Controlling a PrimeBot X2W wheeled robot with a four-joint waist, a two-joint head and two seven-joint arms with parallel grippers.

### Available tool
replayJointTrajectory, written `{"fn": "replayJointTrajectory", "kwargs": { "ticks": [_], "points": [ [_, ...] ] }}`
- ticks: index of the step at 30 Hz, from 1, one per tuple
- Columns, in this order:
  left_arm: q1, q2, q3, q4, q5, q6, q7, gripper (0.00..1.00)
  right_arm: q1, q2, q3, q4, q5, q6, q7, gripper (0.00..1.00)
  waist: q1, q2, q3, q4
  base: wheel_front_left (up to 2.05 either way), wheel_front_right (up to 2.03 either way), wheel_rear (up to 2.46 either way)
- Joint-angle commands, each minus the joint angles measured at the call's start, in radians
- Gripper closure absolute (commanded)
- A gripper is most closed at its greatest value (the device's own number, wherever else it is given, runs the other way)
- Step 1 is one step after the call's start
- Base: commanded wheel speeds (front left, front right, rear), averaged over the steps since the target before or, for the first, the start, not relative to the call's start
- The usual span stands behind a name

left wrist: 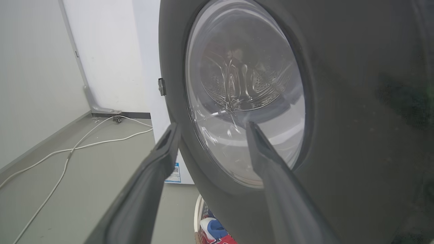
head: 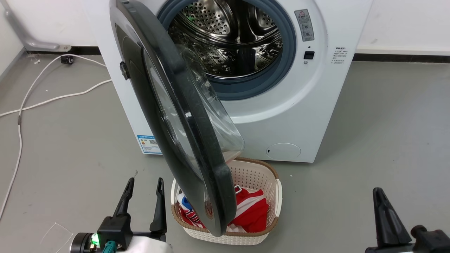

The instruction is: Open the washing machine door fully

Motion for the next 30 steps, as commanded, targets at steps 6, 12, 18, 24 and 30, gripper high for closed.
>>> {"fn": "replayJointTrajectory", "kwargs": {
  "ticks": [6, 12, 18, 24, 30],
  "points": [
    [0.012, -0.001, 0.006, -0.005, 0.01, 0.007, -0.003, 0.0, 0.017, 0.002, -0.007, 0.014, 0.06, 0.0, -0.002, 1.0, 0.0001, 0.0, -0.004, -0.003, 0.0, 0.0, 0.0],
    [0.016, -0.001, 0.006, -0.006, 0.013, 0.009, -0.003, 0.0, 0.022, 0.002, -0.013, 0.01, 0.06, 0.0, -0.002, 1.0, 0.0001, 0.0, -0.005, 0.0, 0.0, 0.0, 0.0],
    [0.017, -0.001, 0.008, -0.004, 0.016, 0.015, -0.003, 0.0, 0.027, 0.002, -0.004, 0.009, 0.04, 0.0, -0.002, 0.32, 0.0001, 0.0, -0.007, 0.003, 0.0, 0.0, 0.0],
    [0.02, -0.001, 0.011, -0.001, 0.015, 0.014, -0.003, 0.0, 0.024, 0.002, -0.003, 0.005, 0.034, 0.0, -0.002, 0.0, 0.0001, 0.0, -0.007, 0.002, 0.0, 0.0, 0.0],
    [0.022, -0.001, 0.015, 0.0, 0.012, 0.015, -0.003, 0.0, 0.027, 0.002, -0.004, -0.003, 0.029, 0.0, -0.002, 0.0, 0.0001, 0.0, -0.009, 0.001, 0.0, 0.0, 0.0]
  ]
}}
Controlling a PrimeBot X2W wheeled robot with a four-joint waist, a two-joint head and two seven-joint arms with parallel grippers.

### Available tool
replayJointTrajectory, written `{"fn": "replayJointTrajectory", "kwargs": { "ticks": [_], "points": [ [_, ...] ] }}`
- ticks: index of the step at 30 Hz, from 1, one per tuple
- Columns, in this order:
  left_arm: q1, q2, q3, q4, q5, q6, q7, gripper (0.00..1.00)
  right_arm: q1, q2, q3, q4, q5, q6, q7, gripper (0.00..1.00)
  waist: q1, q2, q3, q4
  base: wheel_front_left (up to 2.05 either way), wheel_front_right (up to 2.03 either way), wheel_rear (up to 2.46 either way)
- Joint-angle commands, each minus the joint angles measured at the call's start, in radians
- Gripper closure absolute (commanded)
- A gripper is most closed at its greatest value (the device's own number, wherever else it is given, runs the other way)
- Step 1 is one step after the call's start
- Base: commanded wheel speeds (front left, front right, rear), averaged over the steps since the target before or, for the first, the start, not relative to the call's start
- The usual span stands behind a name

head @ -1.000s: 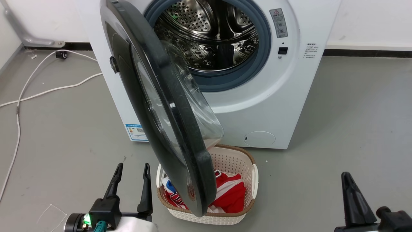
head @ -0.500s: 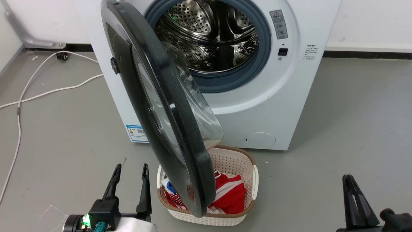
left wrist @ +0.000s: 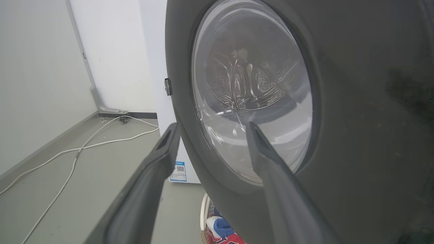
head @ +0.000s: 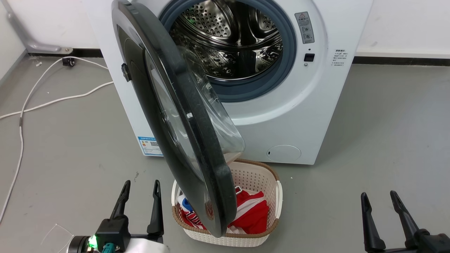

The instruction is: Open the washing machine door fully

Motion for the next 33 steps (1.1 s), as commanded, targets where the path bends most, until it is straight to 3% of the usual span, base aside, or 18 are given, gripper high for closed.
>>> {"fn": "replayJointTrajectory", "kwargs": {
  "ticks": [1, 3, 4, 5, 6, 15, 23, 33],
  "points": [
    [0.01, -0.002, 0.002, 0.001, -0.002, 0.005, -0.003, 0.0, 0.007, 0.001, 0.001, -0.004, -0.004, 0.0, -0.002, 0.0, 0.0, 0.0, 0.0, 0.001, 0.0, 0.0, 0.0],
    [0.009, -0.002, 0.002, 0.007, -0.007, 0.004, -0.003, 0.0, 0.008, 0.001, -0.001, -0.005, -0.004, 0.0, -0.002, 0.0, 0.0, 0.0, -0.001, 0.002, 0.0, 0.0, 0.0],
    [0.007, -0.001, 0.004, 0.005, -0.003, 0.006, -0.003, 0.39, 0.008, 0.001, 0.0, -0.005, -0.004, 0.0, -0.002, 0.0, 0.0, 0.0, -0.001, 0.003, 0.0, 0.0, 0.0],
    [0.004, -0.001, 0.005, 0.003, 0.0, 0.008, -0.003, 0.89, 0.009, 0.001, 0.001, -0.005, -0.006, 0.0, -0.002, 0.0, 0.0, 0.0, -0.002, 0.003, 0.0, 0.0, 0.0],
    [0.003, -0.002, 0.006, 0.003, -0.002, 0.011, -0.003, 1.0, 0.009, 0.001, 0.002, -0.004, -0.008, 0.0, -0.002, 0.0, 0.0, 0.0, -0.002, 0.004, 0.0, 0.0, 0.0],
    [-0.025, -0.001, 0.04, -0.043, 0.011, 0.028, -0.003, 1.0, 0.012, 0.001, 0.003, -0.001, -0.007, 0.0, -0.002, 0.0, 0.0, 0.0, -0.011, 0.002, 0.0, 0.0, 0.0],
    [-0.081, 0.006, 0.08, -0.187, 0.046, 0.016, -0.003, 1.0, 0.007, 0.001, 0.007, -0.004, -0.009, 0.0, -0.002, 0.0, 0.0, 0.0, -0.014, -0.005, 0.0, 0.0, 0.0],
    [-0.166, 0.005, -0.001, -0.371, 0.077, -0.024, -0.003, 1.0, 0.009, 0.001, 0.013, -0.012, -0.001, 0.0, -0.002, 0.0, 0.0, 0.0, -0.011, -0.014, 0.0, 0.0, 0.0]
  ]
}}
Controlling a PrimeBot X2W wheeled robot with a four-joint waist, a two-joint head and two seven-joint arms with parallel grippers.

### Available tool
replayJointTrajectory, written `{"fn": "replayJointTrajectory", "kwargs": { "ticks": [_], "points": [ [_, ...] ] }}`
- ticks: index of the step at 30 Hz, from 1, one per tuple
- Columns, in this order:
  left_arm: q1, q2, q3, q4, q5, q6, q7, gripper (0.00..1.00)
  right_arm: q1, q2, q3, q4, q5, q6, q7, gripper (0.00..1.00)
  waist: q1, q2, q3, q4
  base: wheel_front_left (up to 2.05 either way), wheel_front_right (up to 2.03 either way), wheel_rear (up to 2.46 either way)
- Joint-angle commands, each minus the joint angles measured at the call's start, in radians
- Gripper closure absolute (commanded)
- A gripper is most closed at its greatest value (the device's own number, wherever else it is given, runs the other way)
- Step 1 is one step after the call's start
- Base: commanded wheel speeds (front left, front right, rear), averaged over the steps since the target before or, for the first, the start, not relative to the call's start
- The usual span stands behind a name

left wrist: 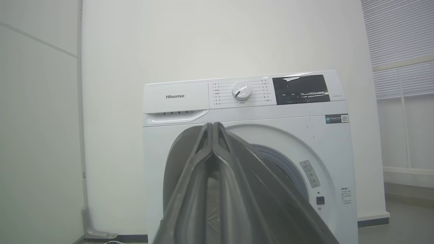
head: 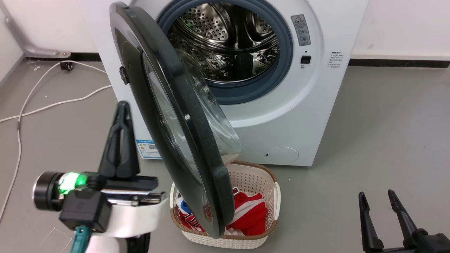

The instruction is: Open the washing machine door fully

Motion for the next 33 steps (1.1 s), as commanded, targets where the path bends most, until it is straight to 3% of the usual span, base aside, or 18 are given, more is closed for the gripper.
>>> {"fn": "replayJointTrajectory", "kwargs": {
  "ticks": [1, 10, 20, 33],
  "points": [
    [-0.018, 0.001, -0.019, -0.014, 0.007, -0.007, -0.003, 1.0, 0.008, 0.001, 0.002, -0.001, 0.001, 0.0, -0.002, 0.0, -0.0001, 0.0, 0.0, -0.001, 0.0, 0.0, 0.0],
    [-0.079, -0.003, -0.245, -0.059, 0.009, -0.053, -0.003, 1.0, 0.001, 0.001, 0.011, -0.001, -0.006, 0.0, -0.002, 0.0, -0.0001, 0.0, 0.005, -0.011, 0.0, 0.0, 0.0],
    [-0.097, -0.005, -0.48, 0.004, -0.01, -0.086, -0.003, 1.0, -0.016, 0.001, 0.026, 0.002, -0.012, 0.0, -0.002, 0.0, -0.0001, 0.0, 0.017, -0.021, 0.0, 0.0, 0.0],
    [-0.047, 0.006, -0.66, 0.141, -0.017, -0.111, -0.003, 1.0, -0.026, 0.001, 0.036, 0.006, -0.018, 0.0, -0.002, 0.0, -0.0001, 0.0, 0.031, -0.009, 0.0, 0.0, 0.0]
  ]
}}
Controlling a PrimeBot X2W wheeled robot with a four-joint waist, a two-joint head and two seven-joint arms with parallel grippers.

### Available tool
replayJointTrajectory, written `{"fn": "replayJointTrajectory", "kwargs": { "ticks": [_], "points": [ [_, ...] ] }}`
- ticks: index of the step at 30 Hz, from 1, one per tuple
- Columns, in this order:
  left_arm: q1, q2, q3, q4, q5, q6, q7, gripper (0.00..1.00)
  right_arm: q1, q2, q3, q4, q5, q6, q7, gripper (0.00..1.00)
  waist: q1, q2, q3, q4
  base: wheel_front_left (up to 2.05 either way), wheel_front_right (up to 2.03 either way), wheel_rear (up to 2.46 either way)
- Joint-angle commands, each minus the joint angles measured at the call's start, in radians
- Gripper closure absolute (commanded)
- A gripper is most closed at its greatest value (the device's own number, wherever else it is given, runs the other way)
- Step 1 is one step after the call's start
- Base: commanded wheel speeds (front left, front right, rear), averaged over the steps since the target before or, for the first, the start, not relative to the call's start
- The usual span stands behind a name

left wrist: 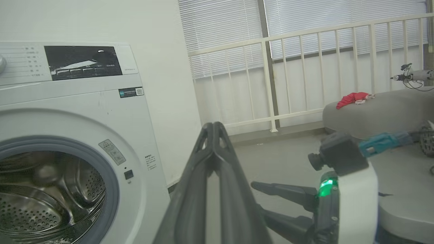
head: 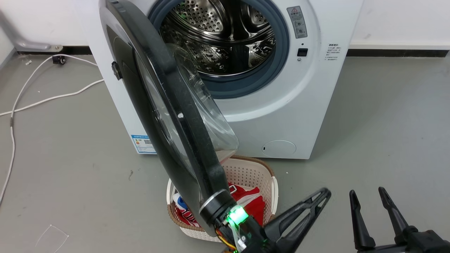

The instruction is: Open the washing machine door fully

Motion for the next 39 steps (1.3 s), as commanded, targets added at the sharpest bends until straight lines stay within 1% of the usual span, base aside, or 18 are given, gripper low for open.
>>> {"fn": "replayJointTrajectory", "kwargs": {
  "ticks": [1, 6, 12, 22, 29, 34, 39],
  "points": [
    [0.015, 0.008, -0.005, 0.014, 0.0, -0.001, -0.003, 1.0, -0.012, 0.001, 0.001, 0.0, -0.007, 0.0, -0.002, 0.0, 0.0, -0.0001, 0.002, 0.002, 0.0, 0.0, 0.0],
    [0.042, 0.02, -0.007, 0.057, -0.01, 0.003, -0.003, 1.0, -0.016, 0.001, 0.003, 0.002, -0.007, 0.0, -0.002, 0.0, 0.0, -0.0001, 0.009, 0.008, 0.0, 0.0, 0.0],
    [0.085, 0.038, 0.022, 0.118, -0.023, 0.018, -0.003, 1.0, -0.022, 0.001, 0.005, 0.006, -0.009, 0.0, -0.002, 0.0, 0.0, -0.0001, 0.02, 0.009, 0.0, 0.0, 0.0],
    [0.059, 0.044, 0.154, 0.185, -0.05, 0.057, -0.003, 1.0, -0.052, 0.001, 0.008, 0.015, -0.013, 0.0, -0.002, 0.0, 0.0, -0.0001, 0.052, 0.005, 0.0, 0.0, 0.0],
    [0.058, 0.047, 0.241, 0.224, -0.063, 0.06, -0.002, 1.0, -0.056, 0.001, 0.013, 0.025, -0.012, 0.0, -0.002, 0.0, 0.0, -0.0001, 0.065, 0.005, 0.0, 0.0, 0.0],
    [0.069, 0.051, 0.29, 0.231, -0.059, 0.068, 0.0, 1.0, -0.05, 0.001, 0.011, 0.032, -0.007, 0.0, -0.002, 0.0, 0.0, -0.0001, 0.067, 0.03, 0.0, 0.0, 0.0],
    [0.089, 0.048, 0.309, 0.22, -0.051, 0.068, 0.001, 1.0, -0.04, 0.001, 0.02, 0.041, 0.0, 0.0, -0.002, 0.0, 0.0, -0.0001, 0.061, 0.079, 0.0, 0.0, 0.0]
  ]
}}
